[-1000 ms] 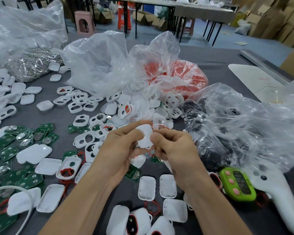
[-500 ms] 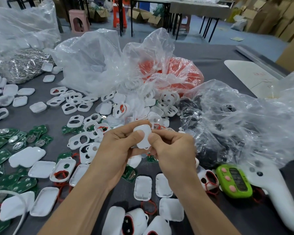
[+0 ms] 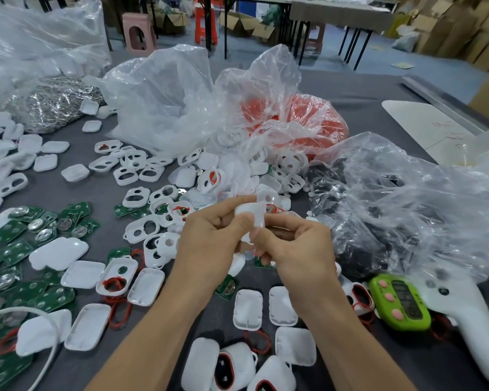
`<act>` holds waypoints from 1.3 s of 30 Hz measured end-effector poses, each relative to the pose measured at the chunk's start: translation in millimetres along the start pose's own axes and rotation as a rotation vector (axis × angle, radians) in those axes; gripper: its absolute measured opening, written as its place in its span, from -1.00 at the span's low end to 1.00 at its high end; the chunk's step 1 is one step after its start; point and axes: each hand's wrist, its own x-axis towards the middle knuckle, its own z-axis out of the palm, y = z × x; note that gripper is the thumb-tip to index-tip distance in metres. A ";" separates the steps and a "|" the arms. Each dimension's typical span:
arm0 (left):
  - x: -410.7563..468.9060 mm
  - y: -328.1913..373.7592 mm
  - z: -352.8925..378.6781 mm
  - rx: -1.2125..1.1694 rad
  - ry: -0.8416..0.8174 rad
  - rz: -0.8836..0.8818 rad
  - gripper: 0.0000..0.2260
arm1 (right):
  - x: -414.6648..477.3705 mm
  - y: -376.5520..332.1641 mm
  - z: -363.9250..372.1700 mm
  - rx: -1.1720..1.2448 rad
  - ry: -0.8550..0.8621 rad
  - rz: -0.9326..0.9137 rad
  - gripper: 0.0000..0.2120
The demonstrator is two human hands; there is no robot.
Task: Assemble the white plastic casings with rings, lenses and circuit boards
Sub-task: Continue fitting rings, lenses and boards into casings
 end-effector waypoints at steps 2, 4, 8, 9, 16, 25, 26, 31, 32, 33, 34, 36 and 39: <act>-1.5 -0.3 0.7 0.090 -0.011 0.037 -0.75 | 1.7 -0.5 0.6 0.112 0.020 0.023 -0.93; -3.7 -0.3 2.4 0.106 -0.051 0.050 -0.74 | 4.6 -0.7 -0.6 0.210 0.036 0.072 -0.92; -4.8 -4.1 2.7 0.151 -0.019 0.125 -0.66 | 6.5 0.7 -5.2 0.099 0.015 0.053 -0.88; -5.0 -5.1 2.6 0.177 -0.001 0.133 -0.66 | 6.9 2.3 -7.5 -0.058 0.020 -0.014 -0.88; -5.5 -3.5 -1.9 0.384 0.007 0.118 -0.69 | 8.4 -4.8 -19.2 -0.179 -0.061 -0.156 -0.69; -8.5 -2.5 1.7 0.292 -0.108 0.129 -0.62 | 10.7 -13.2 -29.0 -0.007 -0.064 0.045 -0.79; -8.3 -2.6 2.0 0.289 -0.121 0.134 -0.61 | 10.5 -14.8 -30.4 -0.018 -0.070 0.045 -0.77; -9.2 -2.8 2.1 0.310 -0.178 0.138 -0.63 | 9.8 -16.2 -32.2 -0.017 -0.072 0.032 -0.82; -9.3 -2.7 2.4 0.326 -0.181 0.147 -0.62 | 9.8 -15.1 -31.5 -0.010 -0.058 0.034 -0.81; -9.5 -2.1 2.8 0.340 -0.178 0.155 -0.61 | 9.7 -13.6 -30.9 -0.004 -0.045 0.036 -0.81; -9.3 -1.9 3.5 0.359 -0.173 0.158 -0.61 | 9.3 -12.5 -29.7 0.003 -0.036 0.040 -0.84; -9.1 -2.9 4.3 0.419 -0.174 0.175 -0.62 | 8.1 -11.0 -26.7 0.028 -0.026 0.045 -0.91; -9.5 -3.5 5.4 0.461 -0.194 0.207 -0.63 | 5.6 -10.2 -22.8 0.102 -0.028 0.064 -0.87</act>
